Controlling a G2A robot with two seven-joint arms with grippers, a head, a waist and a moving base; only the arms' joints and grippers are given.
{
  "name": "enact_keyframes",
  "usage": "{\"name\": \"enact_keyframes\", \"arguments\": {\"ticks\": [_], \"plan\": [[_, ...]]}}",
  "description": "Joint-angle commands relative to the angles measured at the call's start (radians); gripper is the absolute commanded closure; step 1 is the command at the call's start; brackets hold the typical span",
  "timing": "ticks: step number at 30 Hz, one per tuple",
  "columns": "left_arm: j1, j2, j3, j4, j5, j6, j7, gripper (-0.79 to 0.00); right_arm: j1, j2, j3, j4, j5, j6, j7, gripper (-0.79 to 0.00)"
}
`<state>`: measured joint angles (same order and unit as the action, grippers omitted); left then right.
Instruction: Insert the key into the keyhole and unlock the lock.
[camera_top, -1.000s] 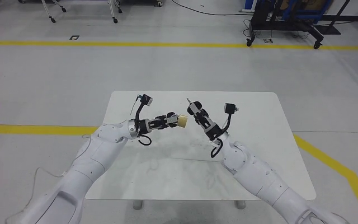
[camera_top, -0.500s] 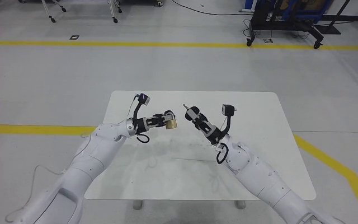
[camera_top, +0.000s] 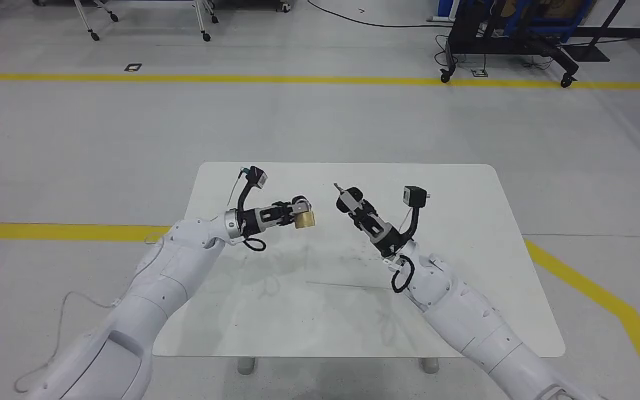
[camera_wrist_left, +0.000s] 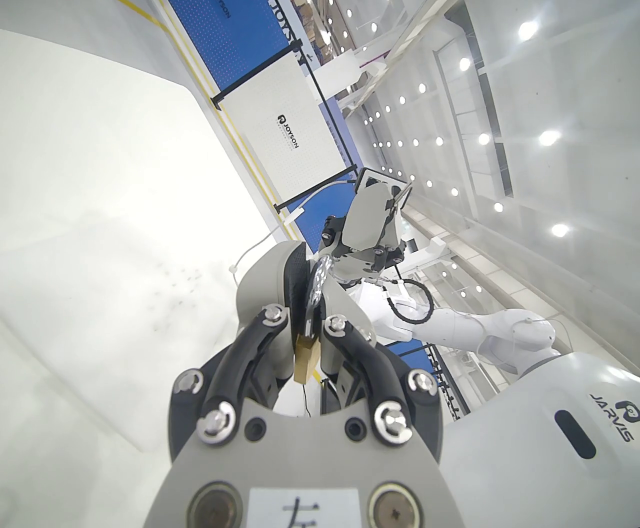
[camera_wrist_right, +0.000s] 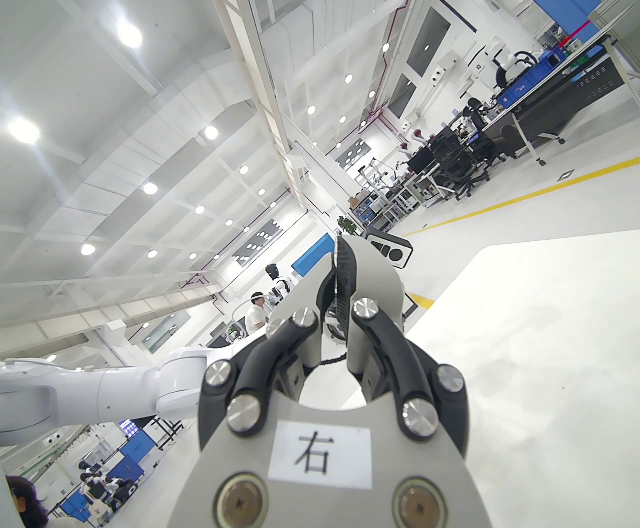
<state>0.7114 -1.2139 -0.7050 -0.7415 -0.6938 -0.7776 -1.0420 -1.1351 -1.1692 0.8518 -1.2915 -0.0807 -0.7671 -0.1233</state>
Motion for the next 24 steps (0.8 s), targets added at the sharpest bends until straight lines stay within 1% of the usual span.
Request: {"name": "enact_keyframes", "arguments": {"ticks": [1,2,3,4,6,9,12,14,16,17,24], "plan": [[-0.003,-0.001,0.003,-0.014,0.044,0.022,0.040,0.000,0.000,0.000,0.000,0.000,0.000,0.000,0.000,0.000],[-0.005,-0.003,0.007,-0.025,0.079,0.053,0.088,0.000,0.000,0.000,0.000,0.000,0.000,0.000,0.000,0.000],[0.003,-0.009,0.009,-0.047,0.071,0.108,0.126,0.000,-0.005,0.000,0.002,-0.005,0.000,0.006,0.001,0.000],[0.008,-0.013,0.010,-0.065,0.050,0.168,0.145,0.000,-0.015,0.001,0.009,-0.014,-0.001,0.010,0.002,0.000],[0.005,-0.020,0.010,-0.068,0.028,0.286,0.174,0.000,-0.037,0.004,0.030,-0.027,-0.005,0.013,0.001,0.000],[-0.001,-0.032,0.011,-0.058,-0.004,0.413,0.191,0.000,-0.071,0.011,0.068,-0.049,-0.042,0.031,-0.008,0.000],[-0.010,-0.043,0.012,-0.043,-0.032,0.511,0.168,0.000,-0.111,0.023,0.119,-0.087,-0.175,0.090,-0.037,0.000],[-0.014,-0.050,0.008,-0.030,-0.056,0.543,0.140,0.000,-0.150,0.032,0.154,-0.126,-0.250,0.122,-0.047,0.000],[-0.019,-0.055,0.001,-0.012,-0.082,0.563,0.098,0.000,-0.186,0.042,0.196,-0.179,-0.282,0.157,-0.041,0.000],[-0.020,-0.057,-0.002,-0.006,-0.093,0.571,0.081,0.000,-0.186,0.042,0.196,-0.179,-0.282,0.157,-0.041,0.000],[-0.020,-0.057,-0.002,-0.006,-0.093,0.571,0.081,0.000,-0.186,0.042,0.196,-0.179,-0.282,0.157,-0.041,0.000]]}}
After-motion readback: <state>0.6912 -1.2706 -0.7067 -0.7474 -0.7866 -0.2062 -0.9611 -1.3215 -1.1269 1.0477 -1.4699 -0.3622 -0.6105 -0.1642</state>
